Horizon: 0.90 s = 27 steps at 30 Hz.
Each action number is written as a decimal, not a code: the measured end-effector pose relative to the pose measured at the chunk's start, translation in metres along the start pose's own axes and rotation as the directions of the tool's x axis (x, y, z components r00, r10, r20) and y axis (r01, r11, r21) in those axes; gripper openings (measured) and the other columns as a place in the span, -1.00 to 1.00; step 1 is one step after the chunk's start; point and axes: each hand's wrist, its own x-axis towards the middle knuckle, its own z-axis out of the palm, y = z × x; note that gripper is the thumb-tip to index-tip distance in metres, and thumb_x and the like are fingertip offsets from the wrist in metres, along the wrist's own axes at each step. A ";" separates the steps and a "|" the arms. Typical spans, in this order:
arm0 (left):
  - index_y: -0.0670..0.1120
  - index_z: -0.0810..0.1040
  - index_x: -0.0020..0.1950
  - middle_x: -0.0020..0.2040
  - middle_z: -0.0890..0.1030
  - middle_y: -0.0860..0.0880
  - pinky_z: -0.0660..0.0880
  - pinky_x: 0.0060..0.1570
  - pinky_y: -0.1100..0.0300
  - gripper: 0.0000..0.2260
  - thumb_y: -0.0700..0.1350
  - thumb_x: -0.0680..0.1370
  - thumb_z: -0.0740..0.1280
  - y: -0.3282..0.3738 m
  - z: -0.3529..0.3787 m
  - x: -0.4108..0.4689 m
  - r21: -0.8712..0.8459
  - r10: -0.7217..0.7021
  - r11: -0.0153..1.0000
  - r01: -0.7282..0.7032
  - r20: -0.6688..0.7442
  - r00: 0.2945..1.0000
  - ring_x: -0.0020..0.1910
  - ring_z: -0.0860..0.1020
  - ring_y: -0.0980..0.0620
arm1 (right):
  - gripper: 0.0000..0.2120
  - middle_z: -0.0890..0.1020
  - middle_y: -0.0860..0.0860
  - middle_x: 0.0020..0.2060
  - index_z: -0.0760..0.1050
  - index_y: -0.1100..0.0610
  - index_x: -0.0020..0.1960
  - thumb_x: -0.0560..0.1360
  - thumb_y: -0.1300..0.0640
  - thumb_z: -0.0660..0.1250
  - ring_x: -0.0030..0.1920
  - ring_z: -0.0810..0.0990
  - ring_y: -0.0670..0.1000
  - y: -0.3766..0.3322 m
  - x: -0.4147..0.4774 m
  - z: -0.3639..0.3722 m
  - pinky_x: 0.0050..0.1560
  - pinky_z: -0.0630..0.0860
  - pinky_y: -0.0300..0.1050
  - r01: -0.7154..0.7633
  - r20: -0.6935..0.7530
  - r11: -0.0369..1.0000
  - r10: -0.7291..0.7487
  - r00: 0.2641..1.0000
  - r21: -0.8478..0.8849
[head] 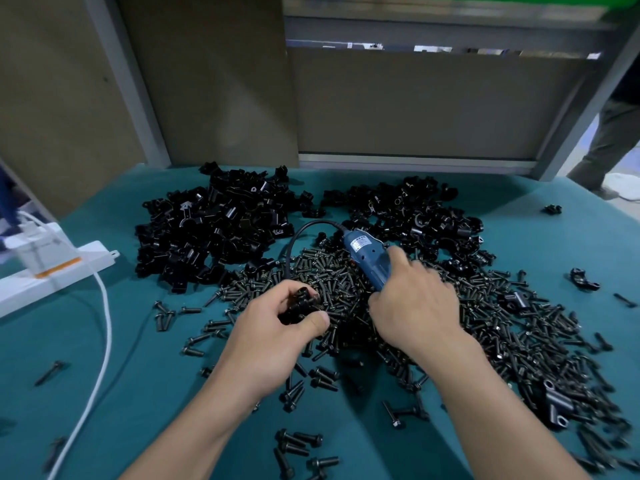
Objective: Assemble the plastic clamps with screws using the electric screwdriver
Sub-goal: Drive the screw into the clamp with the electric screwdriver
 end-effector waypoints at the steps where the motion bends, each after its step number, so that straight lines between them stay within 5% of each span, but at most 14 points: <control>1: 0.20 0.63 0.03 -0.12 0.71 0.18 0.51 -0.04 0.08 -0.84 0.06 0.50 0.55 0.000 -0.001 0.000 -0.008 0.011 1.000 -0.011 -0.006 1.000 -0.17 0.63 0.22 | -0.42 0.53 0.04 0.04 0.15 -0.01 0.47 0.54 0.04 0.32 0.02 0.56 0.19 -0.003 0.005 0.003 0.02 0.47 0.10 -0.026 0.043 0.999 0.027 0.999 -0.019; 4: 0.11 0.70 -0.06 -0.20 0.72 0.10 0.55 -0.10 0.14 -0.87 -0.01 0.45 0.60 0.001 -0.005 0.002 -0.090 0.035 0.995 -0.038 -0.037 0.999 -0.24 0.63 0.20 | -0.43 0.46 0.00 -0.15 0.17 0.03 0.44 0.52 0.09 0.34 -0.19 0.50 0.15 -0.009 0.021 0.007 -0.20 0.37 0.00 -0.068 0.063 0.995 0.072 0.995 -0.068; 9: 0.14 0.72 -0.07 -0.22 0.70 0.05 0.44 -0.23 0.17 -0.92 -0.05 0.51 0.53 -0.001 -0.016 0.008 -0.307 -0.005 0.949 -0.076 -0.253 0.968 -0.35 0.53 0.22 | -0.67 0.46 -0.04 -0.28 0.42 0.06 0.06 0.46 -0.07 0.47 -0.33 0.47 0.01 0.002 0.037 -0.006 -0.32 0.32 -0.11 -0.144 0.056 0.990 0.144 0.988 0.003; 13: 0.17 0.72 -0.06 -0.09 0.72 -0.16 0.46 -0.42 0.21 -0.88 -0.08 0.54 0.51 -0.001 -0.028 0.013 -0.394 -0.072 0.914 -0.092 -0.383 0.921 -0.38 0.51 0.13 | -0.69 0.63 0.04 -0.25 0.52 0.08 -0.07 0.40 -0.13 0.44 -0.33 0.60 0.06 0.026 0.044 -0.028 -0.30 0.50 -0.12 -0.252 0.063 0.898 0.246 0.967 0.362; 17: 0.22 0.71 -0.10 -0.23 0.70 -0.13 0.48 -0.45 0.20 -0.84 -0.08 0.54 0.53 -0.003 -0.034 0.016 -0.315 -0.116 0.949 -0.011 -0.381 0.917 -0.43 0.52 0.12 | -0.70 0.63 0.18 -0.28 0.56 0.23 -0.01 0.32 0.09 0.40 -0.38 0.56 0.12 0.044 0.042 -0.044 -0.33 0.52 -0.04 -0.333 0.250 0.360 0.259 0.933 0.872; 22: 0.23 0.70 -0.07 -0.26 0.73 0.07 0.45 -0.33 0.13 -0.89 0.08 0.46 0.58 -0.004 -0.013 0.007 0.005 -0.146 0.989 0.148 -0.149 0.978 -0.44 0.51 0.05 | -0.89 0.58 0.03 -0.42 0.52 0.20 0.00 0.53 0.17 0.39 -0.48 0.52 0.03 0.039 0.029 -0.035 -0.41 0.55 -0.11 -0.313 0.375 -0.319 0.155 0.914 0.895; 27: 0.21 0.68 -0.08 -0.22 0.71 0.22 0.48 -0.47 0.32 -0.80 0.10 0.39 0.64 0.003 -0.005 0.000 0.281 -0.102 0.955 0.095 0.009 0.995 -0.37 0.63 0.20 | -0.83 0.62 0.08 -0.34 0.50 0.20 0.01 0.51 0.19 0.47 -0.39 0.60 0.04 0.024 0.019 -0.014 -0.35 0.60 -0.12 -0.232 0.364 -0.571 0.126 0.923 0.787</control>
